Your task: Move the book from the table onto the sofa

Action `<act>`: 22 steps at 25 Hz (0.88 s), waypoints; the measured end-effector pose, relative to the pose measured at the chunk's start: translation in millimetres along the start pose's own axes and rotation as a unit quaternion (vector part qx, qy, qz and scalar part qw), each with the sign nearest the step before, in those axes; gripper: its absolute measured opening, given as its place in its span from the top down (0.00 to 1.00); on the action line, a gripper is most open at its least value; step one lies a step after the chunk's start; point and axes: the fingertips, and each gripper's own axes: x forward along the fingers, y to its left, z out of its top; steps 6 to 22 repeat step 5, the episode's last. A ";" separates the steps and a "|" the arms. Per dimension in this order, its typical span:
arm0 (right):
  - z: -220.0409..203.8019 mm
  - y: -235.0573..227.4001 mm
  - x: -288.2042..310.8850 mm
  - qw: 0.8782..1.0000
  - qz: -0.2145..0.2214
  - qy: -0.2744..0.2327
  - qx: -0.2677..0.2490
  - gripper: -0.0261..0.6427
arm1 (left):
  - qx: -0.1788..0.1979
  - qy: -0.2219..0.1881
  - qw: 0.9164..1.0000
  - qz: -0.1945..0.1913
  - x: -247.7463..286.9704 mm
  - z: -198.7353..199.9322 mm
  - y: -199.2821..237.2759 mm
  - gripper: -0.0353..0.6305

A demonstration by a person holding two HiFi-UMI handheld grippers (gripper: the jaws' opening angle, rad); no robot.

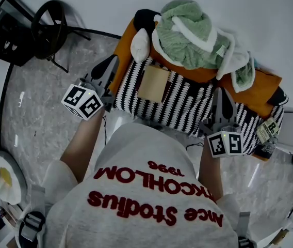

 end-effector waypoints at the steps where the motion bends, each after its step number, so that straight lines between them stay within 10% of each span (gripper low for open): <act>1: 0.0 0.0 -0.7 1.000 0.000 0.000 0.000 0.92 | 0.000 0.000 1.000 0.000 -0.5 0.1 -0.5 0.92; 22: 0.9 0.6 -3.9 1.000 -0.002 0.000 -0.002 0.92 | 0.002 0.001 1.000 0.000 -3.2 0.4 -2.2 0.92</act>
